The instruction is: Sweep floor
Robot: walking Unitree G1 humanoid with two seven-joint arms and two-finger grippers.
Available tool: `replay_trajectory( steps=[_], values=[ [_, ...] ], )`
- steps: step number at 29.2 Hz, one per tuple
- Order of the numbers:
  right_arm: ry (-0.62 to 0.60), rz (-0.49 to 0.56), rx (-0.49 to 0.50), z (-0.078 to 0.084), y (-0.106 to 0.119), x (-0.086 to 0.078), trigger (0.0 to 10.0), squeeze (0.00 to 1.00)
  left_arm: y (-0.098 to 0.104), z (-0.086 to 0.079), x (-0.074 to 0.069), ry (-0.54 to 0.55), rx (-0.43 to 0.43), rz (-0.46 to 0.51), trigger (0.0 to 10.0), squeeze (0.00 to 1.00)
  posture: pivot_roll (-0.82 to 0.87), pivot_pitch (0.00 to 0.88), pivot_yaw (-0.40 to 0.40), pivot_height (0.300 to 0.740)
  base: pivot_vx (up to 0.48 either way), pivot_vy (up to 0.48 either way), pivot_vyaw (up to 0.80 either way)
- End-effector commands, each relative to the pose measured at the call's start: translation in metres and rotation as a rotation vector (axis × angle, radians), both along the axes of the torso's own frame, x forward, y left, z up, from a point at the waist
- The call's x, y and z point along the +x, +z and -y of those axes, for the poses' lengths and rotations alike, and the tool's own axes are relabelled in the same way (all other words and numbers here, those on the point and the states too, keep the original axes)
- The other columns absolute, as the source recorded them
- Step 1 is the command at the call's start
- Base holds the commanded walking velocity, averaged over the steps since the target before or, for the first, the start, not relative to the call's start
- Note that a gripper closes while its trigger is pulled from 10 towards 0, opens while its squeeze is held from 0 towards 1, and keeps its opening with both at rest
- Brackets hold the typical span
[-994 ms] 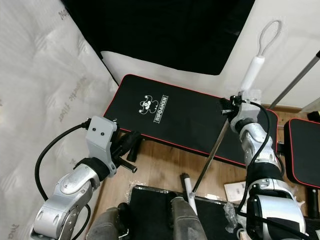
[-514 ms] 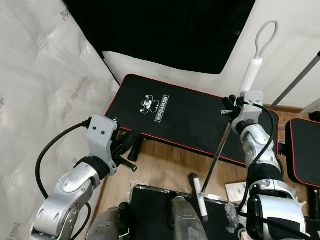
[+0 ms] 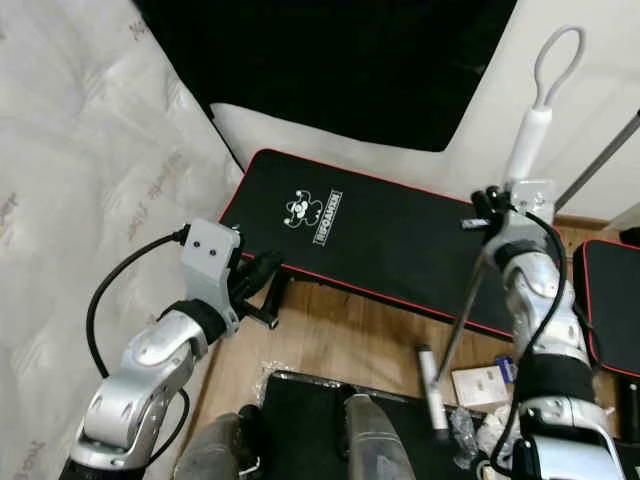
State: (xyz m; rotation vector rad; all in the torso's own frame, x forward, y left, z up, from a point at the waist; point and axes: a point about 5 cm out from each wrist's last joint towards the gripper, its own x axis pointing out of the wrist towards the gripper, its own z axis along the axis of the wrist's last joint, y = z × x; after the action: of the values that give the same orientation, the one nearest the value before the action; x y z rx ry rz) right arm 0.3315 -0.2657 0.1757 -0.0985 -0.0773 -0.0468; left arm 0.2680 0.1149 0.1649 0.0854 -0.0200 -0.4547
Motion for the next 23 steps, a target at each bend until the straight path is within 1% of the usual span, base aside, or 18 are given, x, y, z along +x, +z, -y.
replay_trajectory(
  steps=[1,5,6,8,9,11,12,13,15,17,18,19,21,22,23],
  values=[
    [-0.032,0.006,0.021,0.007,0.003,-0.005,0.0,0.00,-0.006,0.003,-0.001,-0.016,-0.005,-0.018,10.0,0.00,-0.12,0.213,-0.143,0.740,0.000,0.000,0.00],
    [-0.046,0.025,0.067,0.000,0.010,-0.011,0.0,0.00,-0.007,0.005,0.004,-0.015,-0.013,-0.013,10.0,0.00,-0.13,0.195,-0.139,0.740,0.000,0.000,0.00],
    [-0.046,0.018,0.076,-0.004,0.010,-0.013,0.0,0.00,-0.007,0.005,0.006,-0.015,-0.015,-0.011,10.0,0.00,-0.13,0.186,-0.139,0.740,0.000,0.000,0.00],
    [-0.046,0.012,0.081,-0.006,0.009,-0.015,0.0,0.00,-0.007,0.005,0.007,-0.015,-0.016,-0.010,10.0,0.00,-0.13,0.184,-0.139,0.740,0.000,0.000,0.00],
    [-0.036,0.005,0.093,-0.011,0.006,-0.016,0.0,0.00,-0.007,0.005,0.009,-0.015,-0.017,-0.008,10.0,0.00,-0.14,0.177,-0.139,0.740,0.000,0.000,0.00],
    [-0.036,0.005,0.093,-0.011,0.006,-0.016,0.0,0.00,-0.007,0.005,0.009,-0.015,-0.017,-0.008,10.0,0.00,-0.14,0.177,-0.139,0.740,0.000,0.000,0.00],
    [-0.034,0.003,0.114,-0.017,0.003,-0.016,0.7,0.00,-0.007,0.006,0.010,-0.014,-0.017,-0.005,10.0,0.00,-0.13,0.172,-0.140,0.740,0.000,0.000,0.00],
    [-0.032,-0.005,0.137,-0.025,0.000,-0.016,10.0,0.00,-0.007,0.006,0.012,-0.014,-0.015,0.000,10.0,0.00,-0.13,0.165,-0.141,0.740,0.000,0.000,0.00],
    [-0.024,-0.009,0.164,-0.037,-0.001,-0.016,10.0,0.00,-0.006,0.006,0.015,-0.012,-0.008,0.009,10.0,0.00,-0.13,0.159,-0.142,0.740,0.000,0.000,0.00],
    [-0.023,-0.016,0.168,-0.040,0.000,-0.017,10.0,0.00,-0.006,0.006,0.016,-0.012,-0.007,0.012,10.0,0.00,-0.13,0.159,-0.142,0.740,0.000,0.000,0.00],
    [0.010,0.000,0.188,-0.047,0.002,-0.018,0.0,0.00,-0.006,0.006,0.017,-0.011,-0.006,0.014,10.0,0.00,-0.13,0.154,-0.142,0.740,0.000,0.000,0.00],
    [0.010,0.000,0.188,-0.047,0.002,-0.018,0.0,0.00,-0.006,0.006,0.017,-0.011,-0.006,0.014,10.0,0.00,-0.13,0.154,-0.142,0.740,0.000,0.000,0.00],
    [0.066,0.007,0.191,-0.061,0.004,-0.019,0.0,0.00,-0.006,0.006,0.019,-0.009,-0.001,0.019,10.0,0.00,-0.12,0.143,-0.143,0.740,0.000,0.000,0.00],
    [0.066,0.007,0.191,-0.061,0.004,-0.019,0.0,0.00,-0.006,0.006,0.019,-0.009,-0.001,0.019,10.0,0.00,-0.12,0.143,-0.143,0.740,0.000,0.000,0.00],
    [0.071,-0.008,0.181,-0.067,0.004,-0.019,10.0,0.00,-0.006,0.006,0.021,-0.008,0.002,0.024,10.0,0.00,-0.12,0.138,-0.143,0.740,0.000,0.000,0.00]
  ],
)
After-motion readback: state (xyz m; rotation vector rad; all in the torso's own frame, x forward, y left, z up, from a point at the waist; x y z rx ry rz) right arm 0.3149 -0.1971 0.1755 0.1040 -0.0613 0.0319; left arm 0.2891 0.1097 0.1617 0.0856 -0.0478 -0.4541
